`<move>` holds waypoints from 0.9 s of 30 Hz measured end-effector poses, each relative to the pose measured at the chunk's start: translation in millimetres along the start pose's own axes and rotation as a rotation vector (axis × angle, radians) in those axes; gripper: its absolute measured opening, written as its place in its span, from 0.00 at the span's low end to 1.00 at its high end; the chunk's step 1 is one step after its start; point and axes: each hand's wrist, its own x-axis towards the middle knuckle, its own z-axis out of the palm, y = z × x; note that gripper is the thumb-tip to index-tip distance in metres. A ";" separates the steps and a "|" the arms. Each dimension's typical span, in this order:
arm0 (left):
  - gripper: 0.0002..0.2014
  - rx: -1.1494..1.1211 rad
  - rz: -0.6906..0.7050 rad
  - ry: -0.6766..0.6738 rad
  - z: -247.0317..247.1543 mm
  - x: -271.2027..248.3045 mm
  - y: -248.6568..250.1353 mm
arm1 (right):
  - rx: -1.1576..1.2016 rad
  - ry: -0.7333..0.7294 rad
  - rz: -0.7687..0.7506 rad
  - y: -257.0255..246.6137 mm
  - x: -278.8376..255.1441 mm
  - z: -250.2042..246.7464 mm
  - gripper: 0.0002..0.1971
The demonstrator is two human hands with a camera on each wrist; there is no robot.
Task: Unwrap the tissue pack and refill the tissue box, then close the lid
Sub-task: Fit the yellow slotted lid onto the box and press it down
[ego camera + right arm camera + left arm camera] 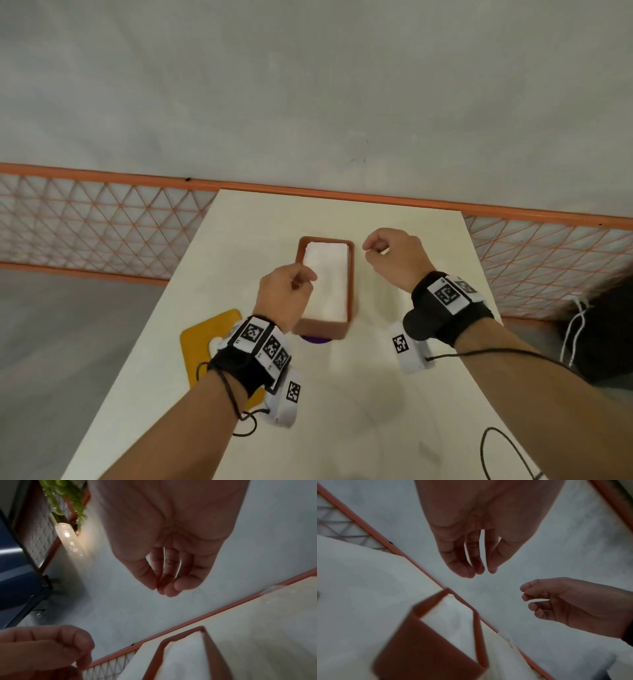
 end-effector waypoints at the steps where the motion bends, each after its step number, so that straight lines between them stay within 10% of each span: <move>1: 0.10 0.023 -0.016 0.005 -14.5 -2.6 -10.8 | -0.004 -0.016 -0.008 -11.8 -2.8 14.2 0.07; 15: 0.24 0.404 -0.541 -0.287 -136.3 -20.6 -182.9 | -0.177 -0.383 0.088 -65.3 -56.3 216.7 0.09; 27: 0.18 0.254 -0.607 -0.444 -120.3 -21.3 -224.8 | -0.362 -0.484 0.377 -39.5 -66.7 259.3 0.17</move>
